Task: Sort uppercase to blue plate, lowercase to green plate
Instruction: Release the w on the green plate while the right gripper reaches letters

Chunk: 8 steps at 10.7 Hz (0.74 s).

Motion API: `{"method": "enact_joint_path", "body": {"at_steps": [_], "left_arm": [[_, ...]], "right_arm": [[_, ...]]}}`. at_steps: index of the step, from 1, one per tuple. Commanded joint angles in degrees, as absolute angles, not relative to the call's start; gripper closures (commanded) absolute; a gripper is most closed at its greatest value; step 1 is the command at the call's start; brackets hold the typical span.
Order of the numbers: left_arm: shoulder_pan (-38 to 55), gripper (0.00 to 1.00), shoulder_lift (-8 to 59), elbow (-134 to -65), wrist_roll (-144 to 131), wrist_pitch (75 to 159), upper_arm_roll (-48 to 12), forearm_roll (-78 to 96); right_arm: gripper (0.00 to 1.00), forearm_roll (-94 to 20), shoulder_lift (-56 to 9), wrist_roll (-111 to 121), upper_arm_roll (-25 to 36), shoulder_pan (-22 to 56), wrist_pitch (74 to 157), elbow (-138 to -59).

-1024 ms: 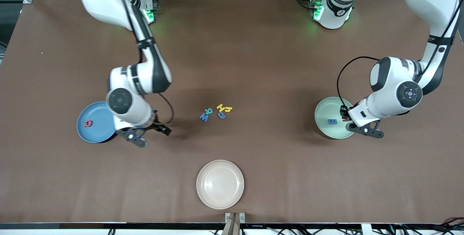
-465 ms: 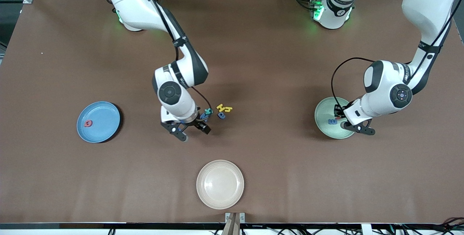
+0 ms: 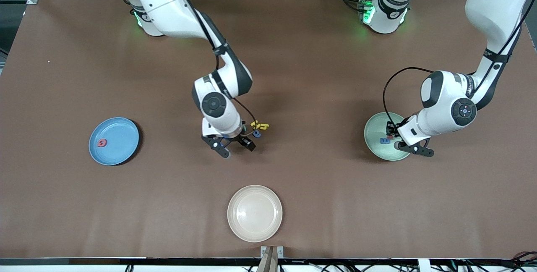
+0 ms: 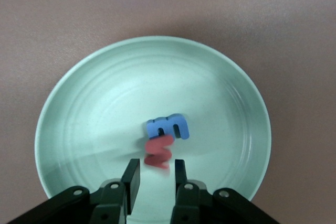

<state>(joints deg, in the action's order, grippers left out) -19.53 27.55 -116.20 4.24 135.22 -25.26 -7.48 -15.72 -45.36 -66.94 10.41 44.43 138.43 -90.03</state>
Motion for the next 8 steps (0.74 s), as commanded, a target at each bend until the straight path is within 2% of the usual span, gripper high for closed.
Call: {"method": "enact_joint_path", "body": {"at_steps": [1,3,4,5,7,8], "left_arm": [[-20.04,0.58,25.15,-116.19,2.99,135.18,-25.84,-5.98],[-19.95,0.54,23.13,-115.93,1.76,133.87,-25.84,-5.98],[-19.86,0.48,21.46,-115.49,0.8,132.29,-25.93,-6.06],[-19.52,0.45,19.79,-115.49,-0.86,130.8,-26.01,-6.06],[-19.51,0.29,16.28,-115.4,-3.85,129.12,-28.2,-6.06],[-19.42,0.26,14.52,-114.79,-5.26,127.89,-28.73,-6.06]], "right_arm": [[0.0,-16.61,-48.25,-70.74,10.81,46.05,138.96,-86.05],[0.0,-16.61,-48.25,-71.8,10.81,46.23,138.87,-85.17],[0.0,-16.61,-48.25,-71.81,10.81,46.32,138.87,-85.08],[0.0,-16.61,-48.25,-71.81,10.81,46.32,138.78,-85.08],[0.0,-16.61,-48.16,-71.72,10.81,46.32,138.52,-85.08],[0.0,-16.44,-48.08,-71.54,10.81,46.32,138.43,-85.17]]}}
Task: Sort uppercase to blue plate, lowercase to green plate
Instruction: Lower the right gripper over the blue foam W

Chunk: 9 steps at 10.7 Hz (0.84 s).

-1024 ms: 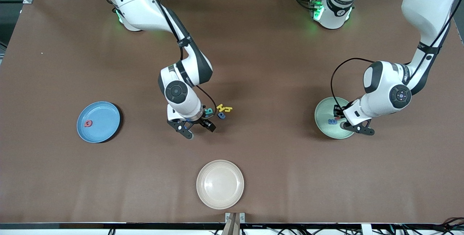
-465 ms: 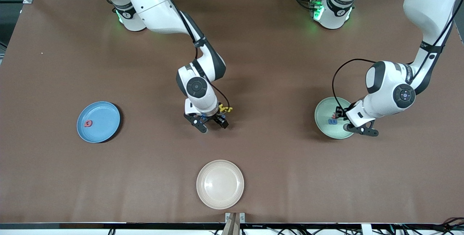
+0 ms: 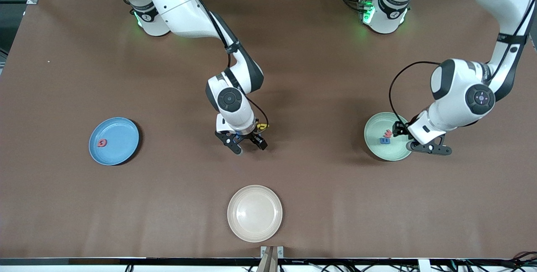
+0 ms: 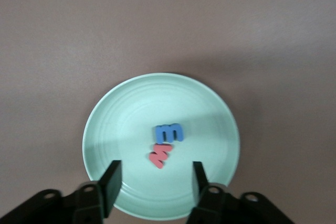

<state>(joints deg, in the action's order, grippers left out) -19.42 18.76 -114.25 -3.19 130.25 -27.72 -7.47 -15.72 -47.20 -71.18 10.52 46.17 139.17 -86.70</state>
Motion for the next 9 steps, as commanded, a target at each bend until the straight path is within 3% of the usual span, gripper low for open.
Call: {"method": "enact_joint_path", "body": {"at_steps": [1,6,9], "left_arm": [[-19.42,0.22,13.46,-113.83,-6.32,125.79,-29.96,-6.06],[-19.34,0.19,12.74,-107.32,-10.28,116.9,-32.43,-7.03],[-19.42,0.19,13.01,-107.4,-10.28,116.89,-32.34,-7.03]], "right_arm": [[0.0,-16.17,-47.55,-71.28,10.81,46.06,137.99,-85.95],[0.0,-15.47,-41.32,-62.5,10.46,42.81,136.05,-96.75],[0.0,-15.29,-39.38,-61.7,10.02,41.14,135.53,-97.29]]}}
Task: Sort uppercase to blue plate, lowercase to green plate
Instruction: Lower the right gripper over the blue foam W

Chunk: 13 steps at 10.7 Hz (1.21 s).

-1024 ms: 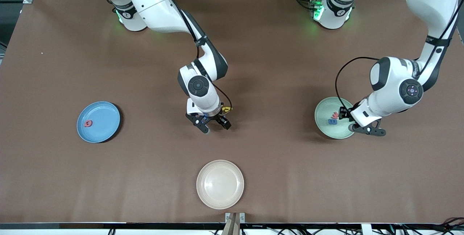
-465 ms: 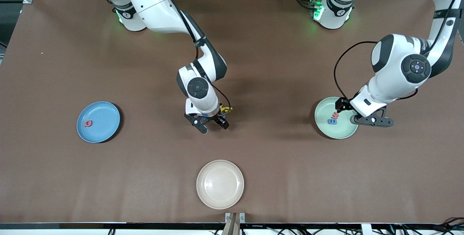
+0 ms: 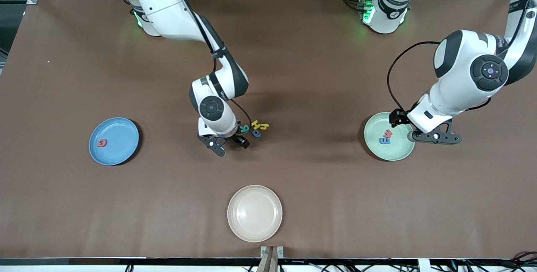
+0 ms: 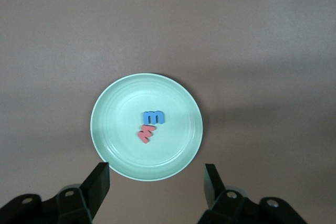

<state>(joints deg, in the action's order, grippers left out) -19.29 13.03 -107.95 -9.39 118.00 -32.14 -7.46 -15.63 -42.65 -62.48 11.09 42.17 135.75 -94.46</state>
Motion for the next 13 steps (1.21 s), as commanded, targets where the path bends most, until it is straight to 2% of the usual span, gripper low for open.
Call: {"method": "enact_joint_path", "body": {"at_steps": [1,4,6,13], "left_arm": [[-19.42,0.19,13.01,-107.4,-10.28,116.89,-32.34,-7.03],[-19.25,0.16,13.01,-107.4,-10.28,116.89,-32.43,-7.03],[-17.5,0.15,13.18,-107.23,-11.68,116.89,-32.43,-7.12],[-13.64,0.15,13.53,-106.61,-17.03,116.89,-32.61,-7.21]], "right_arm": [[0.0,-15.29,-38.59,-61.35,10.02,40.44,135.27,-97.38],[0.0,-14.94,-34.11,-56.71,5.03,34.56,137.1,-103.51],[0.0,-10.75,-33.66,-56.25,3.35,34.1,144.89,-108.35],[0.0,-10.2,-36.56,-56.78,3.34,35.68,146.08,-107.5]]}}
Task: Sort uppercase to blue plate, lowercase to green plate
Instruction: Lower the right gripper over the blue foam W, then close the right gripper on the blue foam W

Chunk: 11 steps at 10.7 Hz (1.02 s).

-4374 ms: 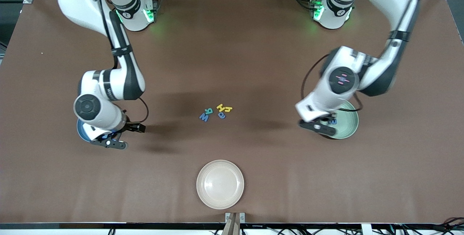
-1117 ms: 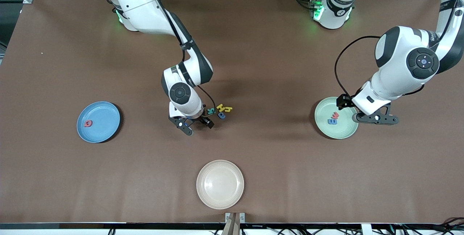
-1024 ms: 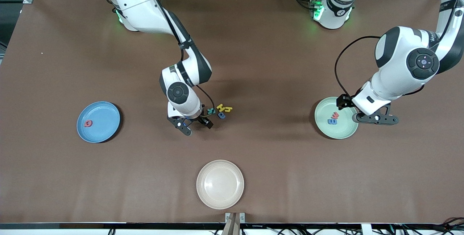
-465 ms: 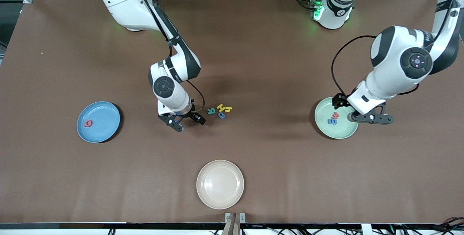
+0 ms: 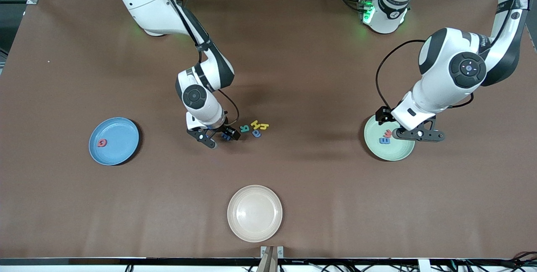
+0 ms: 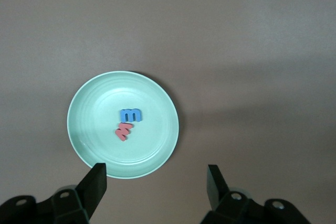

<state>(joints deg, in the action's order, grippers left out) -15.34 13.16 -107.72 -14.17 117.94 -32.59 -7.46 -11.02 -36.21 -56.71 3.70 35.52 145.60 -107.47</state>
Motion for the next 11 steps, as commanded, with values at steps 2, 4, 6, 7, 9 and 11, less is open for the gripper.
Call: {"method": "enact_joint_path", "body": {"at_steps": [2,4,6,7,9,11], "left_arm": [[-10.56,0.15,13.62,-106.35,-21.6,116.89,-32.61,-7.21],[-9.15,0.16,13.97,-106.0,-22.59,116.89,-32.61,-7.21],[-8.7,0.16,14.15,-106.08,-22.68,117.33,-32.69,-7.21],[-8.44,0.16,14.15,-106.08,-22.68,117.33,-32.61,-7.21],[-8.26,0.16,14.15,-106.08,-22.68,117.42,-32.61,-7.99],[-8.0,0.16,14.24,-106.08,-22.76,117.42,-32.7,-10.98]], "right_arm": [[0.0,-10.11,-37.53,-56.69,3.43,35.86,146.07,-106.44],[0.0,-10.02,-37.79,-56.6,3.6,35.77,145.99,-106.09],[0.0,-10.02,-37.88,-56.51,3.78,35.77,145.73,-105.65],[0.0,-10.02,-37.97,-56.51,3.87,35.77,145.72,-105.56],[0.0,-9.93,-38.06,-56.51,3.96,35.77,145.72,-105.56],[0.7,-7.13,-38.4,-56.6,3.96,35.68,145.72,-105.64]]}}
